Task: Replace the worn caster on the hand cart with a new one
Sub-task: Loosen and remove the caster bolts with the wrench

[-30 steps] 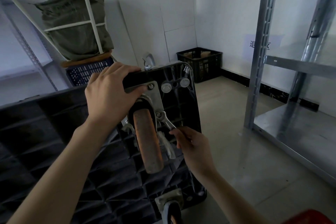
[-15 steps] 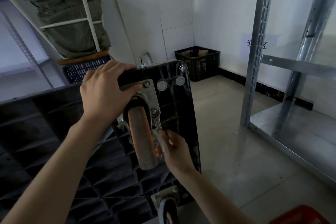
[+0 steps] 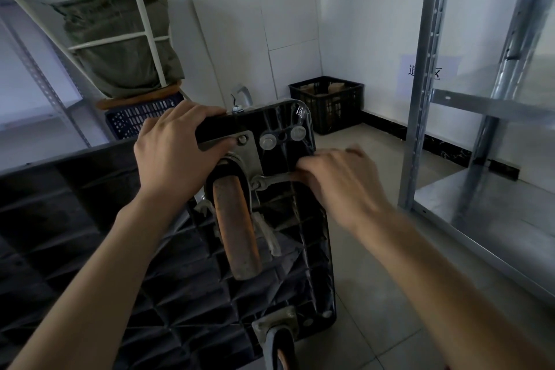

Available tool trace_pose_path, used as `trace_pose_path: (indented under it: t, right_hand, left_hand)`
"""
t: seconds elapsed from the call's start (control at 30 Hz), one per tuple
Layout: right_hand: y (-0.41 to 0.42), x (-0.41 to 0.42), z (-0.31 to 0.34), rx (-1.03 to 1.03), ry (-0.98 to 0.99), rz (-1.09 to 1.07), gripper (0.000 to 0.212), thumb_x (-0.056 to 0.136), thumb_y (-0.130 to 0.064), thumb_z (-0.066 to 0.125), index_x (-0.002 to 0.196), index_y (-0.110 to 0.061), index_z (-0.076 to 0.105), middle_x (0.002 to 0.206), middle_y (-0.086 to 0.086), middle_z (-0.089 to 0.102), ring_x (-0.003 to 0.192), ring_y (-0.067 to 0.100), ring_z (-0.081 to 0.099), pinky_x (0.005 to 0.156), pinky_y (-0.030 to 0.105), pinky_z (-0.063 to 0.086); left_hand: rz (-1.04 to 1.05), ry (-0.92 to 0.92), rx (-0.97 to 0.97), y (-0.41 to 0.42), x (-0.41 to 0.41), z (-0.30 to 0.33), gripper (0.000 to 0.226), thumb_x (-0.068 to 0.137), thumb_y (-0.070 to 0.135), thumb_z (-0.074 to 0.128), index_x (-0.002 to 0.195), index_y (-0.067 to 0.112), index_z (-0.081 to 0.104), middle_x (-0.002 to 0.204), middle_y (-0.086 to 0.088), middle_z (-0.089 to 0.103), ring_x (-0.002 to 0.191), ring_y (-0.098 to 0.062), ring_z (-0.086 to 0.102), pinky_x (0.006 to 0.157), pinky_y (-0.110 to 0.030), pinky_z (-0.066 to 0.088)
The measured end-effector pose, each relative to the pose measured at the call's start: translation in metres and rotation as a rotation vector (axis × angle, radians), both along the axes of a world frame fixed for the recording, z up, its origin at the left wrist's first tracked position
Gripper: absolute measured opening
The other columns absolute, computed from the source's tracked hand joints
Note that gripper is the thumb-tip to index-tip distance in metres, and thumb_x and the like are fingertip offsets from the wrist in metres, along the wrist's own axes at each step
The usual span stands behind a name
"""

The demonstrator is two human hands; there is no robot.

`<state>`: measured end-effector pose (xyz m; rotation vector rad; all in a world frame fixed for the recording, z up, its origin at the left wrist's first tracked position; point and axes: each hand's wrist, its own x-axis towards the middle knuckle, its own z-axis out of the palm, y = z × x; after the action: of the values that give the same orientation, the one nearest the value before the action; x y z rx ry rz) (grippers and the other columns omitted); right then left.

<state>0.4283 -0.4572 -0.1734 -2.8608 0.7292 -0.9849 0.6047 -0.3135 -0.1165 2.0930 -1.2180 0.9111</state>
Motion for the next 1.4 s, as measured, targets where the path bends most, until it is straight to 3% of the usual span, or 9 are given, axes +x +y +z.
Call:
trace_pose_path:
  t: [0.13,0.23,0.3,0.4,0.53,0.9,1.0,1.17,1.4]
  right_hand:
    - [-0.002,0.0,0.019,-0.165,0.01,0.019,0.028,0.104,-0.046,0.049,0.097,-0.031,0.071,0.084,-0.008,0.066,0.081,0.015,0.062,0.08,0.029,0.017]
    - [-0.01,-0.004,0.01,-0.154,-0.018,0.021,0.033,0.102,-0.052,0.046,0.095,-0.031,0.071,0.08,-0.009,0.067,0.074,0.015,0.062,0.079,0.029,0.022]
    - [-0.016,-0.01,-0.005,-0.022,-0.071,0.064,0.031,0.101,-0.051,0.049,0.095,-0.032,0.072,0.07,-0.014,0.06,0.063,0.01,0.052,0.075,0.028,0.03]
    - [-0.015,-0.014,-0.039,0.425,-0.274,0.231,0.023,0.101,-0.042,0.056,0.092,-0.029,0.072,0.059,-0.008,0.053,0.051,0.012,0.046,0.051,0.031,0.032]
    - [0.002,-0.002,-0.082,0.804,-0.442,0.252,0.025,0.102,-0.04,0.054,0.085,-0.032,0.07,0.059,-0.007,0.058,0.051,0.016,0.051,0.049,0.04,0.037]
    - [0.033,0.034,-0.112,1.023,-0.525,0.261,0.023,0.102,-0.035,0.057,0.085,-0.029,0.072,0.06,-0.005,0.056,0.053,0.011,0.048,0.052,0.029,0.035]
    - [0.037,0.041,-0.114,1.004,-0.55,0.23,0.023,0.102,-0.037,0.057,0.087,-0.028,0.072,0.063,-0.006,0.06,0.055,0.006,0.053,0.053,0.025,0.039]
    - [0.041,0.044,-0.111,0.938,-0.489,0.18,0.026,0.103,-0.04,0.054,0.086,-0.03,0.07,0.064,-0.008,0.062,0.058,0.008,0.058,0.056,0.035,0.045]
    - [0.007,0.002,-0.021,0.01,-0.124,-0.026,0.019,0.102,-0.033,0.054,0.097,-0.03,0.072,0.089,-0.006,0.07,0.084,0.02,0.066,0.077,0.032,0.026]
  left_hand:
    - [0.002,-0.003,0.002,0.0,-0.001,0.0,0.046,0.083,0.047,0.076,0.125,0.032,0.067,0.122,0.01,0.065,0.113,-0.017,0.054,0.093,-0.035,0.034]
    - [0.003,0.004,-0.009,0.0,-0.001,0.0,0.045,0.083,0.046,0.077,0.125,0.032,0.068,0.123,0.01,0.065,0.113,-0.016,0.052,0.092,-0.033,0.032]
    - [0.0,0.004,-0.011,0.0,0.0,0.0,0.045,0.083,0.046,0.077,0.125,0.033,0.068,0.123,0.011,0.065,0.114,-0.015,0.052,0.094,-0.033,0.032]
    - [-0.006,0.0,-0.011,-0.001,0.002,-0.001,0.044,0.083,0.047,0.076,0.124,0.033,0.068,0.122,0.012,0.065,0.114,-0.015,0.055,0.095,-0.033,0.033]
    - [-0.011,0.005,-0.013,0.0,0.001,0.0,0.043,0.084,0.047,0.075,0.124,0.033,0.068,0.122,0.012,0.065,0.116,-0.016,0.055,0.097,-0.035,0.033]
    - [-0.012,0.024,-0.019,0.0,-0.001,0.001,0.044,0.083,0.047,0.076,0.124,0.034,0.068,0.123,0.013,0.064,0.116,-0.016,0.055,0.092,-0.028,0.026]
    - [-0.01,0.025,-0.021,-0.001,-0.002,0.001,0.044,0.082,0.046,0.076,0.124,0.033,0.068,0.123,0.012,0.065,0.116,-0.016,0.055,0.092,-0.027,0.025]
    - [-0.008,0.035,-0.026,-0.001,-0.003,0.001,0.045,0.082,0.046,0.077,0.124,0.032,0.069,0.122,0.012,0.065,0.115,-0.016,0.055,0.091,-0.027,0.025]
    - [-0.003,0.025,-0.021,0.0,-0.002,0.001,0.045,0.084,0.048,0.076,0.125,0.034,0.067,0.124,0.012,0.064,0.116,-0.016,0.055,0.091,-0.026,0.024]
